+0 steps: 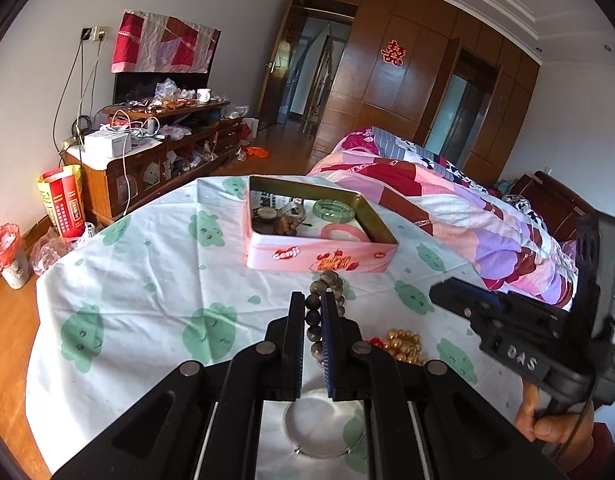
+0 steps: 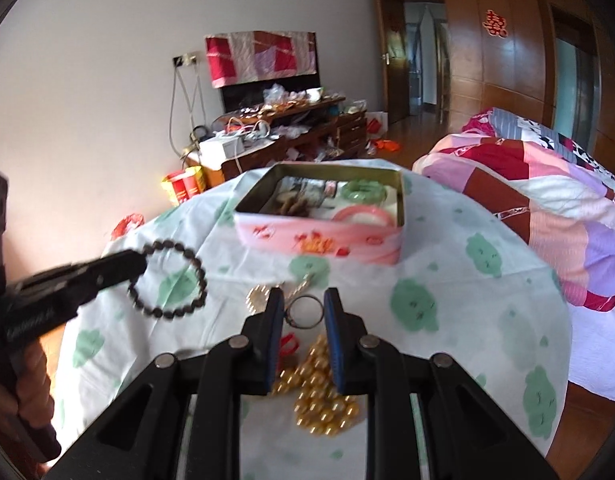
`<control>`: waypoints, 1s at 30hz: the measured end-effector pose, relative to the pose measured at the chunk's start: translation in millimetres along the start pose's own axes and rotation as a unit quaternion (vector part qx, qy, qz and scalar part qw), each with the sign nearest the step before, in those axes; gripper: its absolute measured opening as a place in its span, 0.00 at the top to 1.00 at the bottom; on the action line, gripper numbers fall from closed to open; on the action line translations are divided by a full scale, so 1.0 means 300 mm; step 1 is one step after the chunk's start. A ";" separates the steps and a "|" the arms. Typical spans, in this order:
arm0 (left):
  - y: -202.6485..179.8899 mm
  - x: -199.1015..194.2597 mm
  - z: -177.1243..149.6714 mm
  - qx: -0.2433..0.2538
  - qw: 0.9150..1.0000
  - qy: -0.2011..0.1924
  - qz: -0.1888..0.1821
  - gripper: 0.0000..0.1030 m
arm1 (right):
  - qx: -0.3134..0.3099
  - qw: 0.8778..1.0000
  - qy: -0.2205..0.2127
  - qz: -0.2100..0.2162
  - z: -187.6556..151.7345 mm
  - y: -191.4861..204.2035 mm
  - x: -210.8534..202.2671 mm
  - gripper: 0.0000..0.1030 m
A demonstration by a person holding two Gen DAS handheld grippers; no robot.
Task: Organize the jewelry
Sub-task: 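Grasp the small silver ring with right tool while left tool holds dark bracelet, then carry dark bracelet with left tool while right tool carries silver ring into pink tin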
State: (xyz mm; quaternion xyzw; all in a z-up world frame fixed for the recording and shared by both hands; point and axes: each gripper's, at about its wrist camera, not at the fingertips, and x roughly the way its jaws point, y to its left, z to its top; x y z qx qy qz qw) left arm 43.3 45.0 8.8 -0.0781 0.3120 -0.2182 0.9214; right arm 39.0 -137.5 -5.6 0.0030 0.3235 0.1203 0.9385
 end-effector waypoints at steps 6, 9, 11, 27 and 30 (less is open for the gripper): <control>-0.014 0.039 0.055 0.009 1.000 -0.007 -0.003 0.94 | 0.021 1.000 -0.019 -0.006 0.066 -0.047 0.029 0.77; -0.021 0.053 0.087 0.013 1.000 -0.016 -0.006 0.94 | 0.023 0.999 -0.027 -0.011 0.099 -0.065 0.040 0.77; -0.025 0.070 0.109 0.014 1.000 -0.021 -0.008 0.94 | 0.025 0.999 -0.033 -0.014 0.129 -0.080 0.053 0.77; -0.012 0.371 0.250 0.029 0.999 -0.015 -0.009 0.94 | 0.032 0.999 -0.007 -0.007 0.265 -0.173 0.338 0.77; -0.004 0.438 0.248 0.033 0.999 0.003 -0.008 0.94 | 0.034 0.999 0.013 -0.005 0.259 -0.194 0.402 0.77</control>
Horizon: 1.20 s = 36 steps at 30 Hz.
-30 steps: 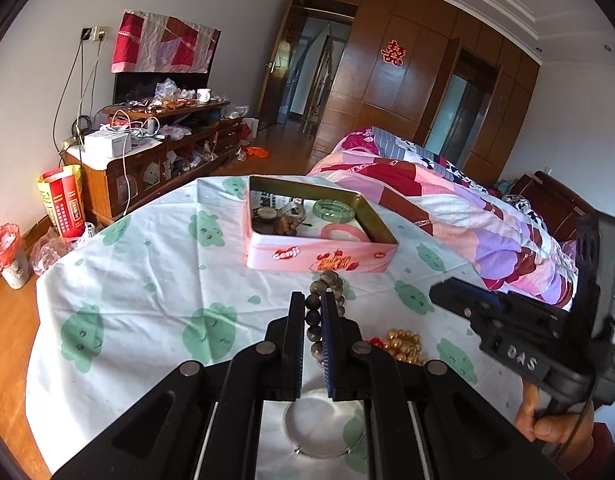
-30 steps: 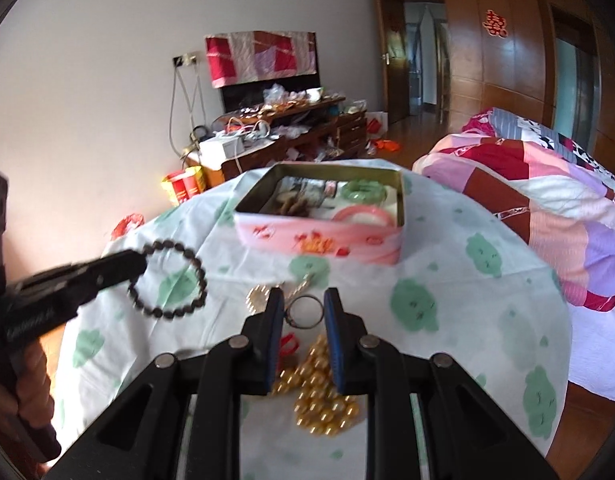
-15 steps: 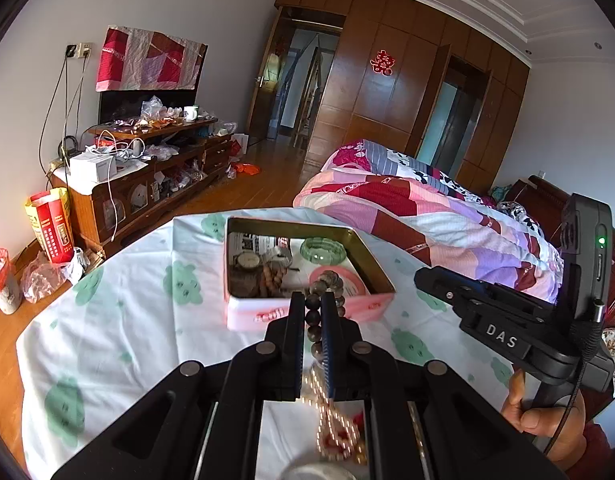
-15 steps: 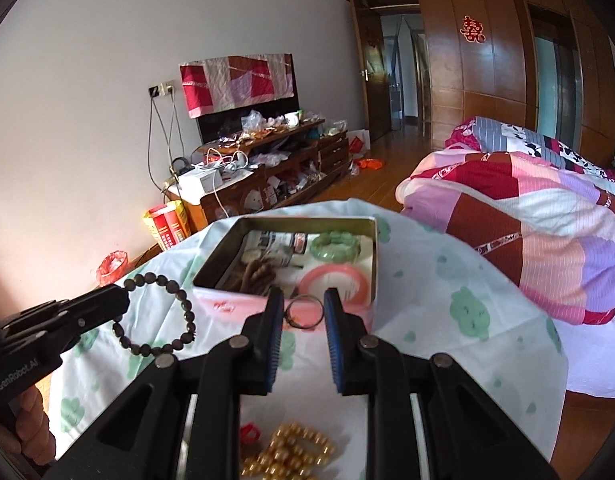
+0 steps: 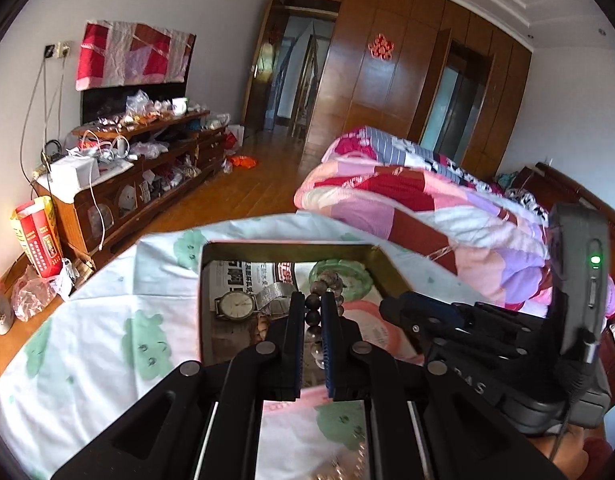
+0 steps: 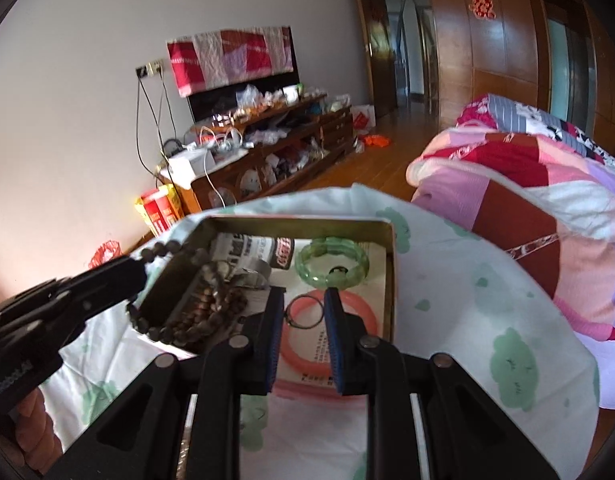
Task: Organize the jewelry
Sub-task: 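Carry dark bracelet with left tool while right tool carries silver ring into pink tin, then open both tools, releasing the bracelet and ring into the tin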
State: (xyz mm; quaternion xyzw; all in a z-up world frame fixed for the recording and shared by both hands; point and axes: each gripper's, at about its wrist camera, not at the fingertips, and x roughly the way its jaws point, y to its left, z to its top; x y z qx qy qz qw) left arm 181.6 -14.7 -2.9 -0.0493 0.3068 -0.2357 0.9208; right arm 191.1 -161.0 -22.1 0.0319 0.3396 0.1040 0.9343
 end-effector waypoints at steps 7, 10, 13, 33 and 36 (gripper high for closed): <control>0.018 0.080 -0.009 -0.010 1.000 0.025 -0.001 0.94 | 0.005 1.000 0.016 0.000 -0.019 -0.030 0.044 0.77; 0.014 0.094 -0.019 -0.007 0.999 0.032 0.004 0.94 | 0.002 1.000 0.019 -0.002 -0.019 -0.028 0.057 0.77; 0.019 0.118 -0.025 -0.006 0.999 0.045 0.009 0.94 | -0.004 1.000 0.025 -0.007 -0.028 -0.021 0.072 0.77; 0.009 0.156 -0.036 0.020 0.996 0.062 0.068 0.93 | -0.012 1.000 0.024 -0.003 -0.034 -0.005 0.094 0.71; 0.001 0.166 -0.039 0.027 0.994 0.066 0.081 0.93 | -0.013 1.000 0.008 0.002 -0.034 -0.002 0.075 0.48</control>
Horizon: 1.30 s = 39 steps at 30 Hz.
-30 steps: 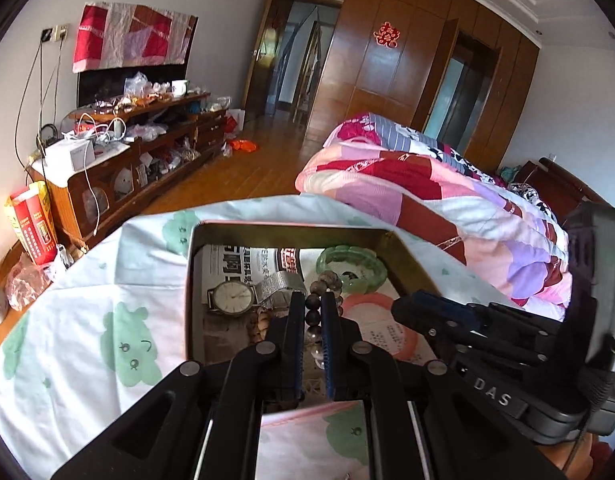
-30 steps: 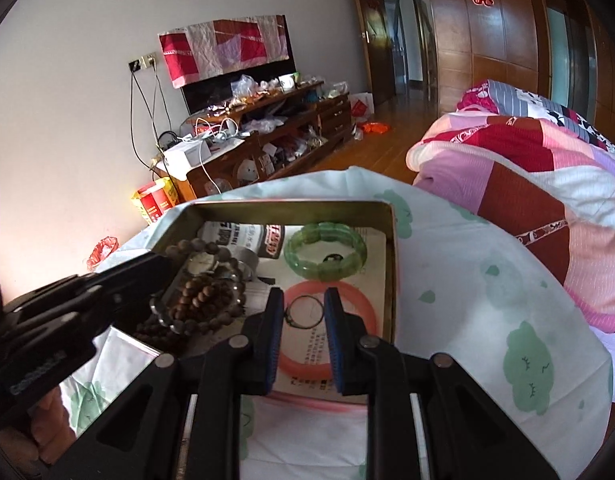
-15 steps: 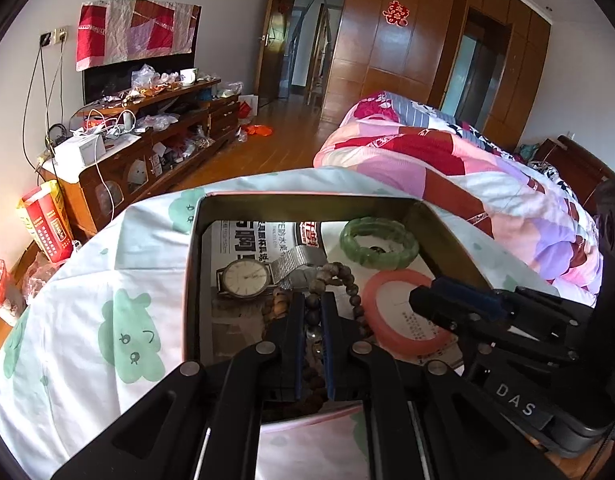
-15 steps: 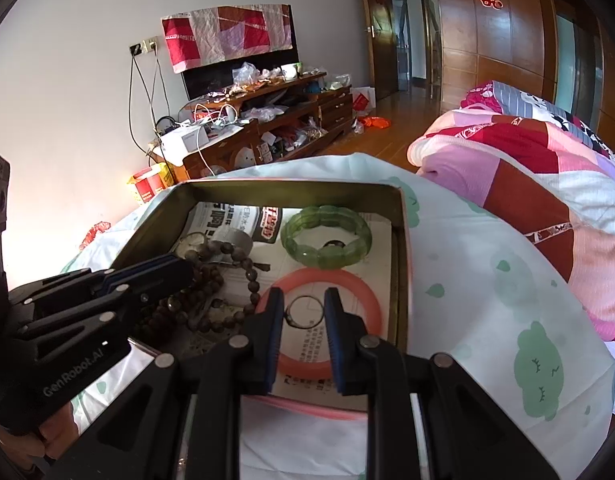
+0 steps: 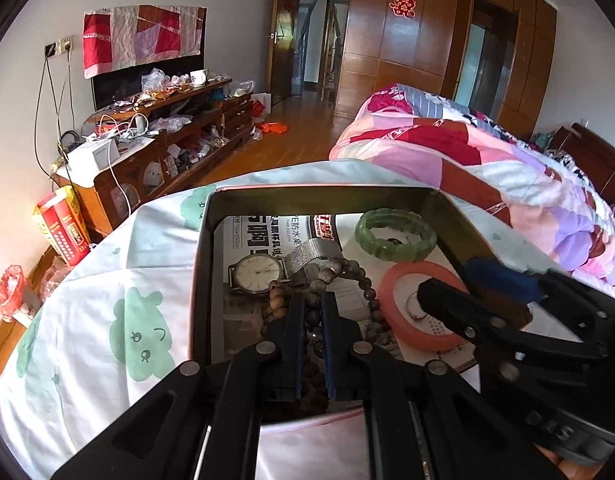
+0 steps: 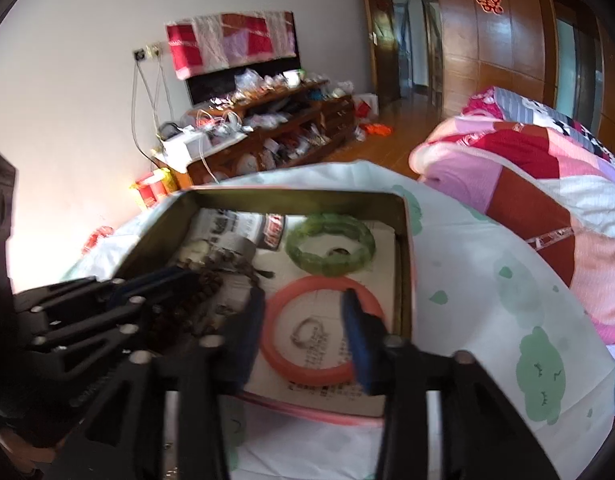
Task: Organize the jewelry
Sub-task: 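Open both tools, releasing the bracelet and ring into the tin, then move both open tools back over the remaining jewelry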
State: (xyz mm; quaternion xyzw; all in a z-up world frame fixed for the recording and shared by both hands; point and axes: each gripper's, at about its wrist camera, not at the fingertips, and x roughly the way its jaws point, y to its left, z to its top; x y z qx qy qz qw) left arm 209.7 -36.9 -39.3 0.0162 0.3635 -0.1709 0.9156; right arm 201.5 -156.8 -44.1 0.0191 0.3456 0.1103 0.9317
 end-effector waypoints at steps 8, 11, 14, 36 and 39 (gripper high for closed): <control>-0.006 0.002 -0.005 0.006 1.000 0.001 0.011 0.90 | 0.037 0.998 -0.050 -0.019 0.009 -0.043 -0.060 0.35; -0.007 -0.001 -0.006 0.005 1.000 -0.001 0.008 0.85 | 0.053 0.996 -0.065 -0.025 0.014 -0.068 -0.081 0.29; 0.005 -0.020 -0.005 -0.002 1.000 -0.008 -0.008 0.71 | 0.069 0.995 -0.074 -0.023 0.018 -0.085 -0.095 0.29; 0.074 -0.233 -0.132 -0.054 0.994 -0.005 -0.092 0.34 | 0.092 0.992 -0.078 -0.046 -0.078 -0.098 -0.238 0.29; 0.099 -0.264 -0.176 -0.078 0.992 0.002 -0.100 0.34 | 0.096 0.992 -0.072 -0.025 -0.120 -0.083 -0.273 0.29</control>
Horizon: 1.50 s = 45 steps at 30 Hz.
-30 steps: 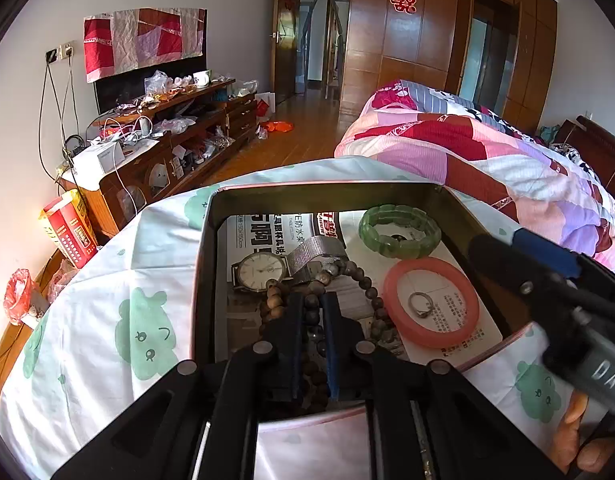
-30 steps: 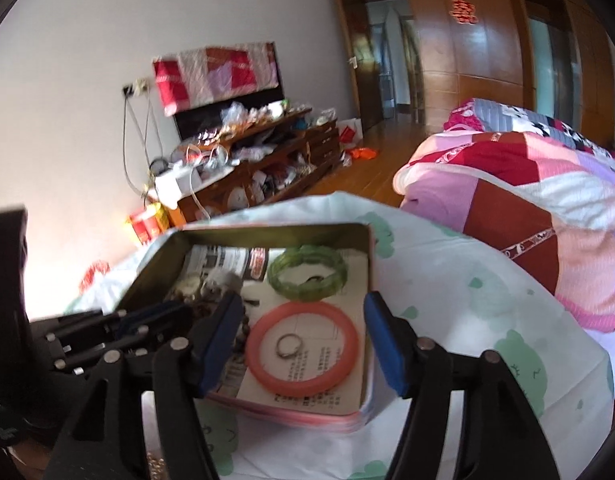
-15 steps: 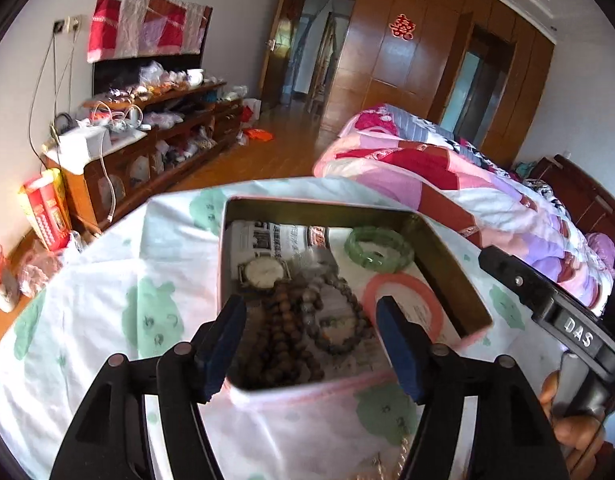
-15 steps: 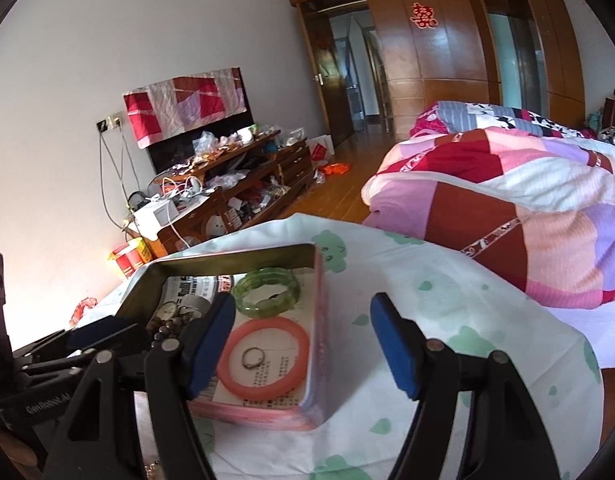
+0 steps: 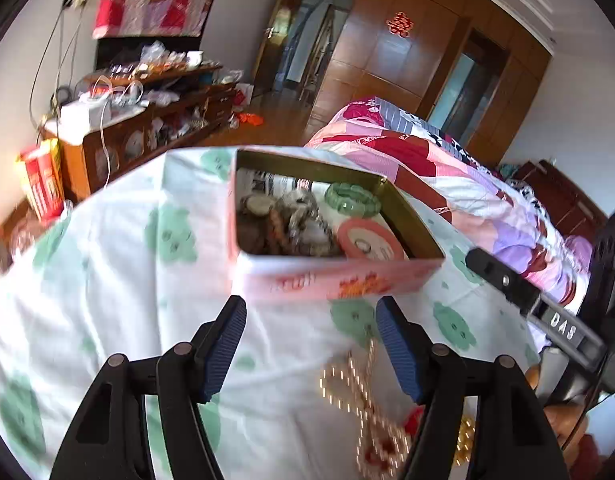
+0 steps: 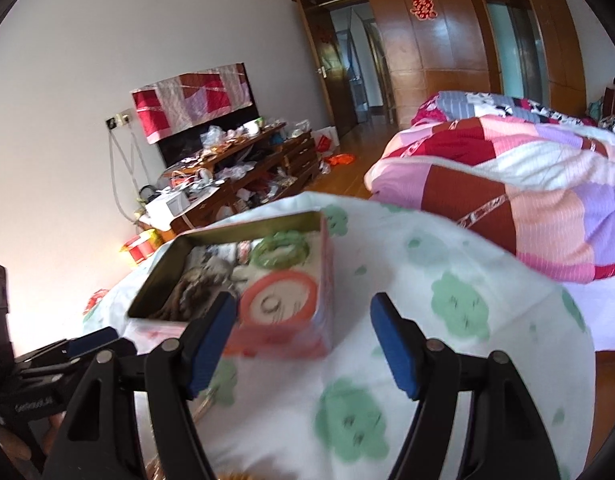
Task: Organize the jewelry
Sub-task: 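Move both open tools back over the remaining jewelry, then grasp the silver bangle rim with left tool while right tool grasps red knot charm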
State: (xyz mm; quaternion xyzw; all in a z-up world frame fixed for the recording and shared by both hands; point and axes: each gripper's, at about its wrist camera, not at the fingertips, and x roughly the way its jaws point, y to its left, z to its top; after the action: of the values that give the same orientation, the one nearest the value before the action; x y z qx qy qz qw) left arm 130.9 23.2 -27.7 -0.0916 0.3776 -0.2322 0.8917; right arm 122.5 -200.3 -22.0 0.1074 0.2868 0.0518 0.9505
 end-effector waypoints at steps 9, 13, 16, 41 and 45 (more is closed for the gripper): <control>-0.010 -0.104 -0.138 0.023 0.999 0.033 0.019 0.34 | 0.022 0.998 0.030 0.044 -0.100 0.002 -0.066 0.30; -0.015 -0.125 -0.210 0.047 0.996 0.064 0.048 0.34 | 0.002 0.997 0.047 0.060 -0.120 0.035 -0.083 0.41; -0.029 -0.137 -0.257 0.054 0.994 0.083 0.040 0.34 | -0.028 0.995 0.063 0.073 -0.148 0.076 -0.098 0.41; -0.089 -0.154 -0.340 0.102 0.990 0.060 0.080 0.98 | -0.180 0.967 0.162 0.082 -0.282 0.266 -0.058 0.91; -0.077 -0.174 -0.334 0.079 0.993 0.045 0.070 0.98 | -0.149 0.975 0.131 0.095 -0.254 0.242 -0.105 0.91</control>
State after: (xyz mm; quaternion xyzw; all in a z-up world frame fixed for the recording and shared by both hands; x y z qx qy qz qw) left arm 19.5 29.3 -56.8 0.0166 0.4031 -0.2020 0.8924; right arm 51.4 -121.4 -50.1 -0.0165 0.3868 0.1978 0.9006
